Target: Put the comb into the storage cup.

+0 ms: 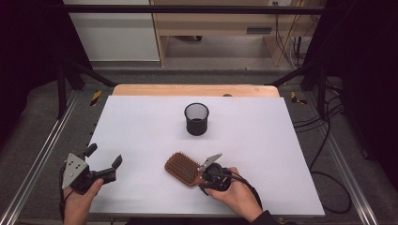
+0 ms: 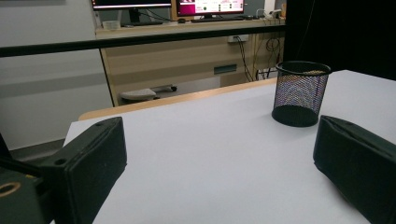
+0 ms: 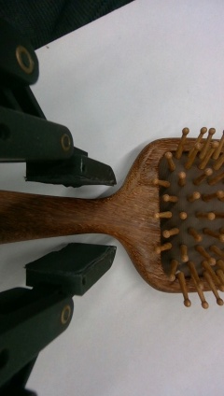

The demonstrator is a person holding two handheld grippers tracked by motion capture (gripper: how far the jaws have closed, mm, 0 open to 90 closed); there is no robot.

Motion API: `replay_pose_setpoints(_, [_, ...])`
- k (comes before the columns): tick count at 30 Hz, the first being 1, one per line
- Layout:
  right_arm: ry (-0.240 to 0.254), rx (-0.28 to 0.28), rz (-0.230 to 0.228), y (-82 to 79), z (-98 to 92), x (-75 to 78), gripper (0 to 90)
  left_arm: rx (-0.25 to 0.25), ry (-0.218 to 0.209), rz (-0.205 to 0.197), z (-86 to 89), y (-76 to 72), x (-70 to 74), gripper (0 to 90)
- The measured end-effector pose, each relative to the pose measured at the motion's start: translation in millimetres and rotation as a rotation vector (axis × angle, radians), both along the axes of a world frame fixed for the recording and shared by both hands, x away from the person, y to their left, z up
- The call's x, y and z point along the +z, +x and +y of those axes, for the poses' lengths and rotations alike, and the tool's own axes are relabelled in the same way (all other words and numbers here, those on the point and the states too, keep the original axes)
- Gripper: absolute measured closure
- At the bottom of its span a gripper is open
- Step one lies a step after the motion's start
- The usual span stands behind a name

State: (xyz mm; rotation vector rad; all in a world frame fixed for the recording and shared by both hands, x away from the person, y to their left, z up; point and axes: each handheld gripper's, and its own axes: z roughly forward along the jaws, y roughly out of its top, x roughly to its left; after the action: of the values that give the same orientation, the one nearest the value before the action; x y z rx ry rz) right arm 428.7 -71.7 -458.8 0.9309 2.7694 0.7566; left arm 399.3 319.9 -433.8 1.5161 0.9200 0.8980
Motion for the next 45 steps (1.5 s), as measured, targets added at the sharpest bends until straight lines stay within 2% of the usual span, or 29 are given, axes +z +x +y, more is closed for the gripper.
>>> replay_pose_setpoints(9, [-0.073, 0.020, -0.006, 0.7, 7.4, 2.7, 66.4, -0.001, -0.003, 0.005, -1.2, 0.1, -0.6, 3.1])
replay_pose_setpoints(17, [-0.119, 0.038, 0.039, 7.9, 12.7, 4.8, 70.6, -0.001, -0.011, 0.006, -2.3, -0.1, -0.3, 3.1])
replay_pose_setpoints(20, [-0.119, 0.040, 0.054, 11.1, 12.1, 5.1, 72.6, -0.002, -0.011, 0.004, -2.8, -0.3, 0.1, 3.2])
replay_pose_setpoints(24, [-0.095, 0.041, 0.047, 10.3, 9.2, 4.6, 72.8, -0.005, -0.012, 0.003, -3.7, -0.4, 0.7, 3.2])
replay_pose_setpoints(30, [0.002, 0.033, -0.010, 11.1, -1.9, 4.0, 72.9, -0.009, -0.016, 0.009, -5.6, 0.0, 0.7, 3.3])
replay_pose_setpoints(32, [0.030, 0.022, -0.049, 14.8, -6.3, 6.2, 72.8, -0.012, -0.027, 0.012, -6.4, -0.3, 0.7, 3.3])
replay_pose_setpoints(35, [0.103, 0.000, -0.096, 20.2, -12.7, 10.9, 72.9, -0.022, -0.044, 0.018, -9.1, -1.1, 1.3, 3.3])
replay_pose_setpoints(41, [0.221, -0.016, -0.192, 24.2, -16.6, 17.5, 72.9, -0.079, -0.111, 0.029, -21.5, -4.4, 6.9, 3.2])
replay_pose_setpoints(43, [0.243, -0.019, -0.207, 24.3, -16.2, 18.9, 72.9, -0.088, -0.122, 0.030, -28.5, -4.9, 9.8, 3.3])
replay_pose_setpoints(45, [0.258, -0.019, -0.231, 23.8, -15.8, 19.0, 72.9, -0.119, -0.135, 0.033, -36.1, -4.3, 14.1, 3.3])
